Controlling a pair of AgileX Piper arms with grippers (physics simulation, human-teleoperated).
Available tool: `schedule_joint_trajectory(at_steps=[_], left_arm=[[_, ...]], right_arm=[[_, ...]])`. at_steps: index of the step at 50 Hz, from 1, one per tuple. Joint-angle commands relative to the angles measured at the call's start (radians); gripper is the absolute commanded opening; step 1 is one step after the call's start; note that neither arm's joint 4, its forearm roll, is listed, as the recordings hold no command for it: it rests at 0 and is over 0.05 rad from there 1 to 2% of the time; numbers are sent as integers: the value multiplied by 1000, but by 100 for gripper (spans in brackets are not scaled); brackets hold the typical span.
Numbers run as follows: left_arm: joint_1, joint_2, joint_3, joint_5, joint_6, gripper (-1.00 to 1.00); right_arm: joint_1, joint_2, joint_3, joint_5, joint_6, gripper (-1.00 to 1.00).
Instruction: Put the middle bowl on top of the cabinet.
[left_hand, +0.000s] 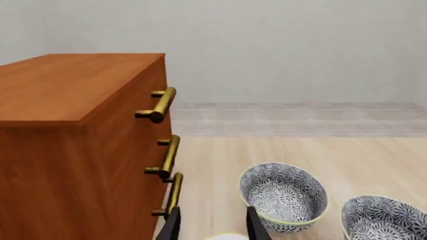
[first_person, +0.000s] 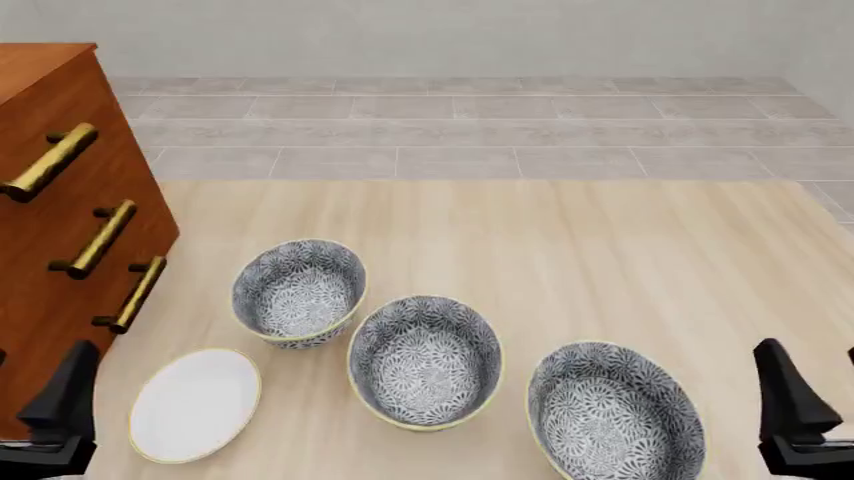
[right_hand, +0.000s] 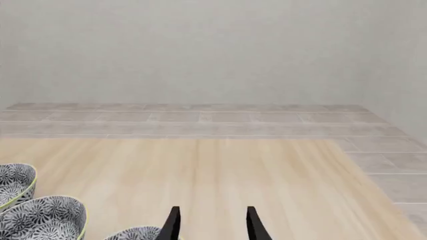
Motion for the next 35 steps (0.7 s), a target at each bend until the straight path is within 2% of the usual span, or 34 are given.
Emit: schedule_joint_trajectory(at_steps=[1, 6, 14, 19, 20, 21, 26, 35], left_arm=[[-16, 13, -4, 3, -10, 100], [-13, 26, -9, 5, -8, 100], [-38, 19, -36, 70, -2, 100], [-69, 130, -78, 73, -1, 100], [-94, 206, -81, 52, 1, 100], [-115, 219, -89, 57, -31, 100], [-136, 310, -121, 67, -27, 100], [-172, 393, -189, 131, -14, 100]], right_arm=[[-4, 18, 5, -17, 9, 100], [-9, 20, 6, -18, 11, 100], [-20, 2, 6, 1, 10, 100], [-29, -1, 5, 3, 8, 100], [-27, -1, 6, 5, 13, 100], [-27, -1, 6, 6, 14, 100], [-33, -1, 6, 10, 12, 100], [-37, -2, 7, 19, 19, 100]])
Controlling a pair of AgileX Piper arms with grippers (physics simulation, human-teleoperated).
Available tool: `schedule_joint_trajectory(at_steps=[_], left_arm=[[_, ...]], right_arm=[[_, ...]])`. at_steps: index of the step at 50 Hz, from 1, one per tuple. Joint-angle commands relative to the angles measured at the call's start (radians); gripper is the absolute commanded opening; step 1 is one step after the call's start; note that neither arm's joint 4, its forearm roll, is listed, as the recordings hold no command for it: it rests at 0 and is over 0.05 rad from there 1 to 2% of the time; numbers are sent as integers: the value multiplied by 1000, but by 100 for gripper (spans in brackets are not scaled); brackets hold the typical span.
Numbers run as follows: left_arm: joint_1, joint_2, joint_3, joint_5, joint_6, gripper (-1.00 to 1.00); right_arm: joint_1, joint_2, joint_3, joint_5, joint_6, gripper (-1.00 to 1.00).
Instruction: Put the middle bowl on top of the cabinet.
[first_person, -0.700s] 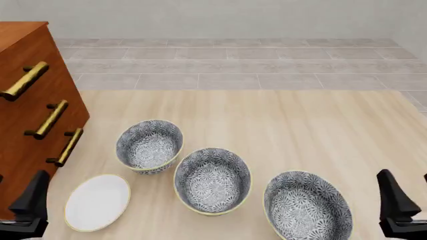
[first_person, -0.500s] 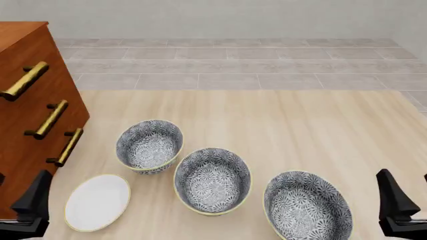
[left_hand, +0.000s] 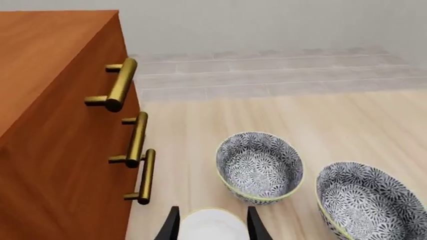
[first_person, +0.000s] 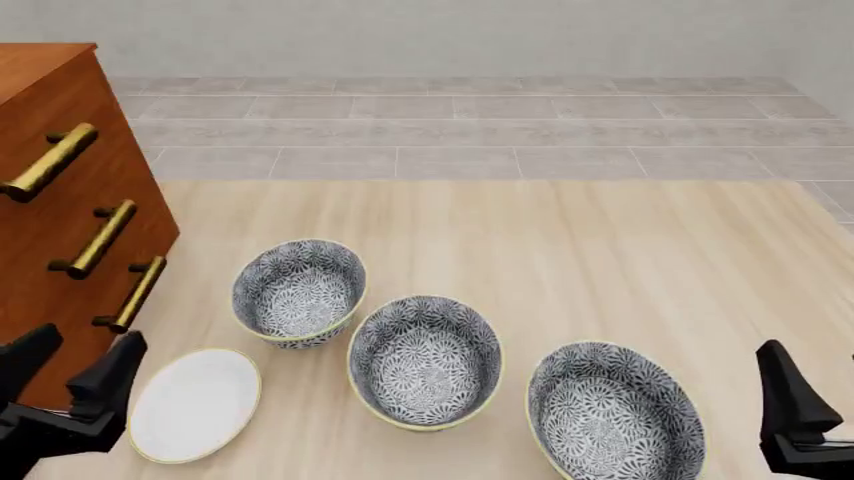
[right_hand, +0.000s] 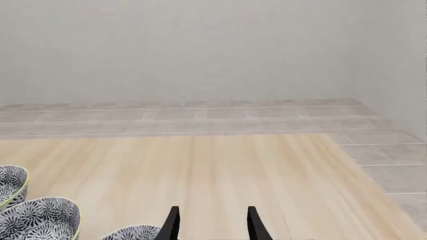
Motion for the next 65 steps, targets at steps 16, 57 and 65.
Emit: schedule_joint_trajectory(at_steps=[16, 57, 65], left_arm=[[-201, 286, -120, 57, -26, 100], [-387, 485, -206, 45, -179, 100], [-402, 538, -222, 20, -198, 100]], right_arm=[[-7, -2, 1, 16, 7, 100], [-16, -1, 1, 30, -5, 100], [-15, 4, 0, 28, -9, 100]])
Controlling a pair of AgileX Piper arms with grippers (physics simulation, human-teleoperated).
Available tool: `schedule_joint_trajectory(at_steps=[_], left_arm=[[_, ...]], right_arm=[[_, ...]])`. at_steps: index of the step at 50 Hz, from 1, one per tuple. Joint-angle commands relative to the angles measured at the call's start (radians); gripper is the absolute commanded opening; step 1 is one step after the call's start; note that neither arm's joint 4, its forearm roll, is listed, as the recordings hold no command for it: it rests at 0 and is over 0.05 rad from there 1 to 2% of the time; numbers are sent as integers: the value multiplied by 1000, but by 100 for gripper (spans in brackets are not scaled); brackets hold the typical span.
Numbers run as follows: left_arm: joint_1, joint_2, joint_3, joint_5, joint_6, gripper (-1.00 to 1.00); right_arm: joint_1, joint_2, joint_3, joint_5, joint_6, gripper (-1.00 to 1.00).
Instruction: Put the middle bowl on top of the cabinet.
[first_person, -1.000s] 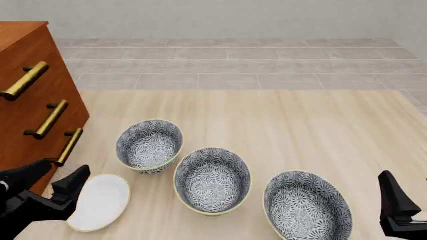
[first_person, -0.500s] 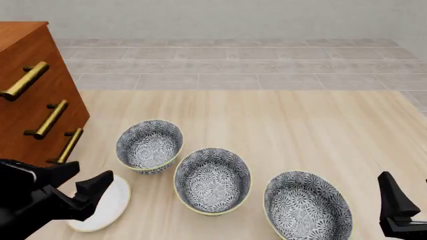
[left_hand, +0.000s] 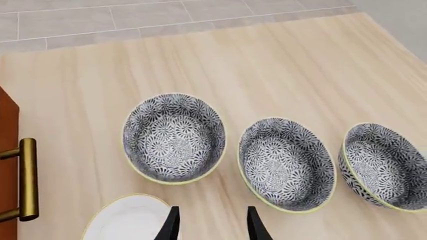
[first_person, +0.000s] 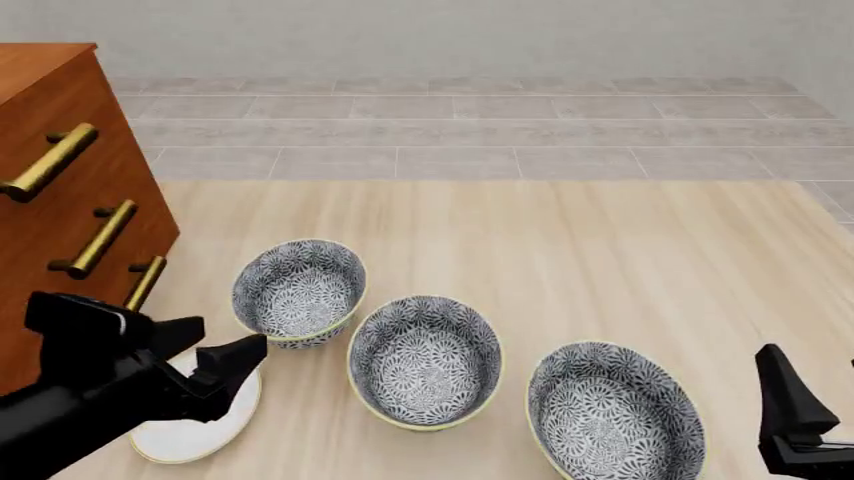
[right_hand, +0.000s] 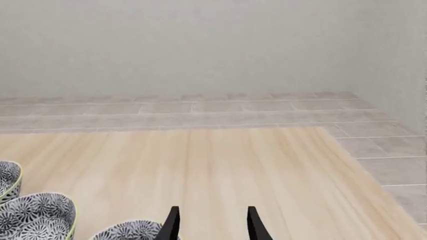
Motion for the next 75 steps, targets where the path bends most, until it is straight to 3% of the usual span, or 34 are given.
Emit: schedule_joint_trajectory(at_steps=[1, 39, 58, 75], left_arm=[[-31, 82, -28, -32, -28, 100], [-169, 331, -50, -201, -124, 100], [-196, 422, -46, -274, -178, 100], [-203, 545, -59, -355, -182, 100]], right_arm=[[-1, 5, -1, 0, -5, 100], [-14, -2, 0, 18, -10, 100], [-22, -2, 0, 23, -11, 100], [-23, -2, 0, 24, -8, 100]])
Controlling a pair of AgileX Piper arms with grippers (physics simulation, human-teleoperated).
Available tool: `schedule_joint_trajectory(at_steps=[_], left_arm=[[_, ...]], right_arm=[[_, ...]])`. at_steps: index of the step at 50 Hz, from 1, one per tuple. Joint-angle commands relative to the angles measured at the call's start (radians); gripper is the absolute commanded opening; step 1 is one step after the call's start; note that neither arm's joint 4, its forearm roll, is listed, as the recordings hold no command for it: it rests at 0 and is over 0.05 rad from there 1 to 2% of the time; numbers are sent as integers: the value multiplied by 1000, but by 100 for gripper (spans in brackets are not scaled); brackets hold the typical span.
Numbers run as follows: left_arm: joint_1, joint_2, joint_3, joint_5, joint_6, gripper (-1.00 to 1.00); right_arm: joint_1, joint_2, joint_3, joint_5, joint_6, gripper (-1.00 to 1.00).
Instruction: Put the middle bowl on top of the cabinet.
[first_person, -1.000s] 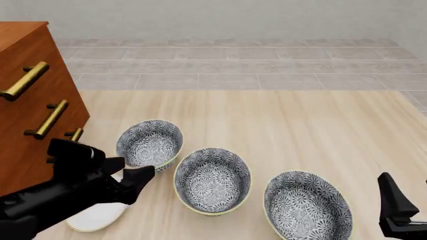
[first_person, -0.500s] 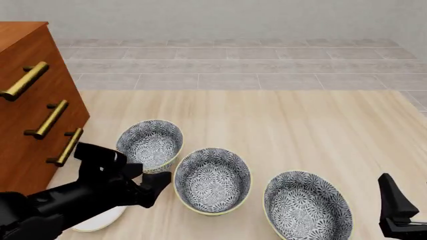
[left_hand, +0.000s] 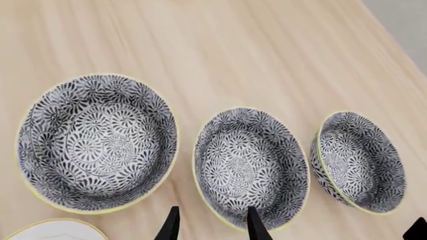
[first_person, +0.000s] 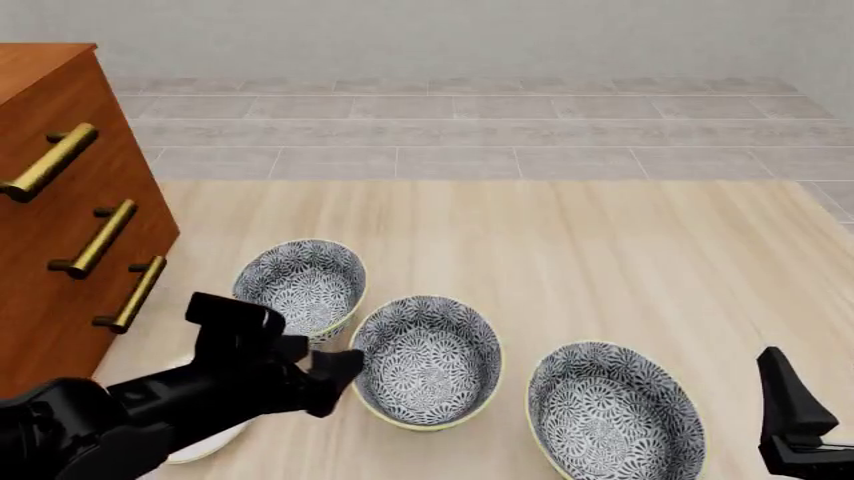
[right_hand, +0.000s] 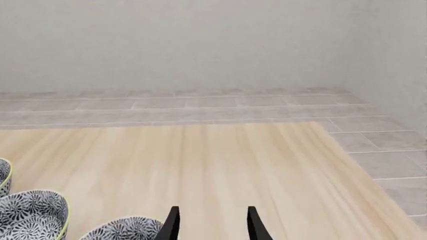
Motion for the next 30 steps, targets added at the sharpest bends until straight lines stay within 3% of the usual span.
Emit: schedule_joint_trajectory(at_steps=[1, 30], left_arm=[[-5, 78, -7, -51, -8, 100], [-23, 203, -19, -135, -11, 100]], right_arm=[[0, 0, 0, 0, 3, 100], [-11, 0, 0, 3, 10, 100]])
